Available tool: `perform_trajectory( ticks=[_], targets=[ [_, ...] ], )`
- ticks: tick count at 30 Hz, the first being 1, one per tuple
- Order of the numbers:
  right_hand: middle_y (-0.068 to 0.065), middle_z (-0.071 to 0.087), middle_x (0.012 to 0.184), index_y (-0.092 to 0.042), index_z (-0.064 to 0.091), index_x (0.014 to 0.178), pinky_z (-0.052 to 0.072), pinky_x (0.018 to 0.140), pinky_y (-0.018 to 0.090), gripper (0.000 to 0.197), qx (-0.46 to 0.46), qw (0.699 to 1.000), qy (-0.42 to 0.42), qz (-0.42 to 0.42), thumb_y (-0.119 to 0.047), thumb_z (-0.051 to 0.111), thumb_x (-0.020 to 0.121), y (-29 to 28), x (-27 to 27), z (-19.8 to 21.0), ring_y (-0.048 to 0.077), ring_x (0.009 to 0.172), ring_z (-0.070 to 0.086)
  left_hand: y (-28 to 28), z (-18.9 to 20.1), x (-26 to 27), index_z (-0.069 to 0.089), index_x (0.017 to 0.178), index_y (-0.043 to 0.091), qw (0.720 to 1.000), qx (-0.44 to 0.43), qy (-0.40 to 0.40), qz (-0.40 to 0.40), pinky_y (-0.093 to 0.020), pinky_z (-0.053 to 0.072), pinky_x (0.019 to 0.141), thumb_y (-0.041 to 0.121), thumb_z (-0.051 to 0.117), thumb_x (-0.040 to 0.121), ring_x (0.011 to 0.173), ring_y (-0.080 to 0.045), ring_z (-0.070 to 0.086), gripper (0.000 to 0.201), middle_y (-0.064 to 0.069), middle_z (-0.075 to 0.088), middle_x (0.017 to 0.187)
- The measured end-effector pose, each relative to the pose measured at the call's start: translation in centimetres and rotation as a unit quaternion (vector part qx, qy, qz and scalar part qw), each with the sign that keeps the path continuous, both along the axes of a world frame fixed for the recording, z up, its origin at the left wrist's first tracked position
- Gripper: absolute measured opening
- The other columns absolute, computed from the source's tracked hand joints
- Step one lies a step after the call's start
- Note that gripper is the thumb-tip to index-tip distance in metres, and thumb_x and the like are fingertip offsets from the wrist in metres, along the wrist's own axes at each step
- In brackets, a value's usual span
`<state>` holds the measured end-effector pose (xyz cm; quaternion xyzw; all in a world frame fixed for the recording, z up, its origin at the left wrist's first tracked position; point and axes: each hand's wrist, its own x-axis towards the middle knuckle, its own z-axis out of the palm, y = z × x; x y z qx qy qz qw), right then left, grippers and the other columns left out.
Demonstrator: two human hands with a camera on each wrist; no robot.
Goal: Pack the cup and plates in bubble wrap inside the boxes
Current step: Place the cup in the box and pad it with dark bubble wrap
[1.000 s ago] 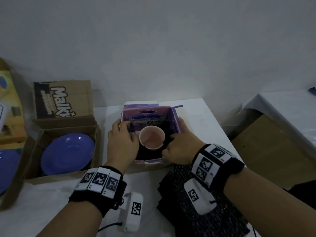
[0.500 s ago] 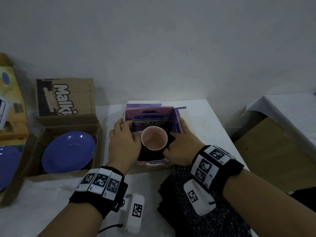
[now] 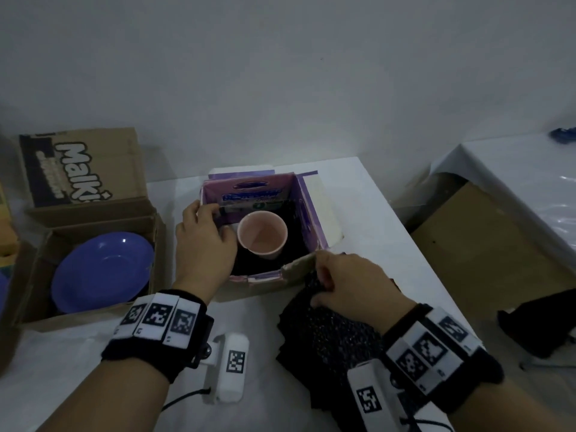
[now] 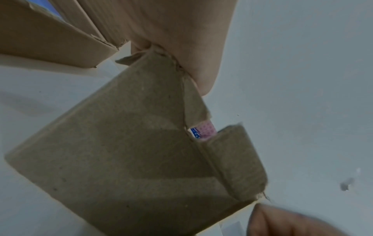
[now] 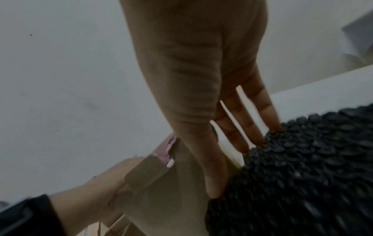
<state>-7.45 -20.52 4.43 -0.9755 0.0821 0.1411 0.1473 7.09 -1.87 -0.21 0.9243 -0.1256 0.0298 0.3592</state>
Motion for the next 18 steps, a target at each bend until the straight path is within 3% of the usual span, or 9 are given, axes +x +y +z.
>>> perform_trajectory(
  ticks=[3,5,10,14,18],
  targets=[
    [0.000,0.047,0.115,-0.024,0.041,0.124,0.048,0.082,0.038,0.078,-0.040,0.992,0.121,0.023,-0.058,0.075,0.064,1.0,-1.1,-1.6,0.023,0.106,0.049,0.1,0.1,0.0,0.049,0.125,0.011,1.000,-0.001,0.003,0.000,-0.046,0.036,0.101,0.014,0.054,0.085,0.117,-0.039,0.043,0.041,-0.016,0.041,0.133],
    [0.002,0.041,0.125,-0.026,0.033,0.135,0.048,0.084,0.041,0.083,-0.063,0.987,0.146,0.036,-0.053,0.075,0.068,1.4,-1.7,-2.8,0.027,0.116,0.042,0.2,0.1,0.0,0.049,0.125,0.011,1.000,0.002,0.008,0.000,-0.046,0.036,0.102,0.015,0.054,0.085,0.118,-0.039,0.043,0.041,-0.016,0.040,0.134],
    [0.000,0.054,0.107,-0.025,0.051,0.103,0.048,0.078,0.037,0.026,-0.004,1.000,0.000,0.007,-0.035,0.064,0.083,0.7,-1.8,-2.2,0.024,0.099,0.054,0.0,0.2,0.0,0.048,0.127,0.012,1.000,0.011,0.011,0.000,-0.045,0.033,0.104,0.016,0.053,0.086,0.122,-0.037,0.041,0.042,-0.015,0.038,0.137],
    [-0.002,0.057,0.082,-0.024,0.045,0.081,0.046,0.070,0.033,0.021,0.027,0.998,-0.054,-0.018,-0.033,0.063,0.083,-0.2,-1.7,0.3,0.019,0.079,0.054,0.0,0.4,-0.1,0.047,0.128,0.012,1.000,0.006,0.016,0.004,-0.045,0.033,0.104,0.016,0.053,0.087,0.122,-0.037,0.040,0.042,-0.014,0.038,0.138],
    [0.000,0.049,0.066,-0.019,0.044,0.084,0.042,0.059,0.035,0.016,0.063,0.991,-0.112,-0.020,-0.006,0.053,0.082,-0.8,-1.6,1.7,0.020,0.061,0.047,0.0,0.5,-0.1,0.048,0.128,0.013,1.000,0.007,0.017,0.006,-0.044,0.033,0.103,0.016,0.054,0.087,0.122,-0.036,0.040,0.042,-0.014,0.038,0.138]
  ],
)
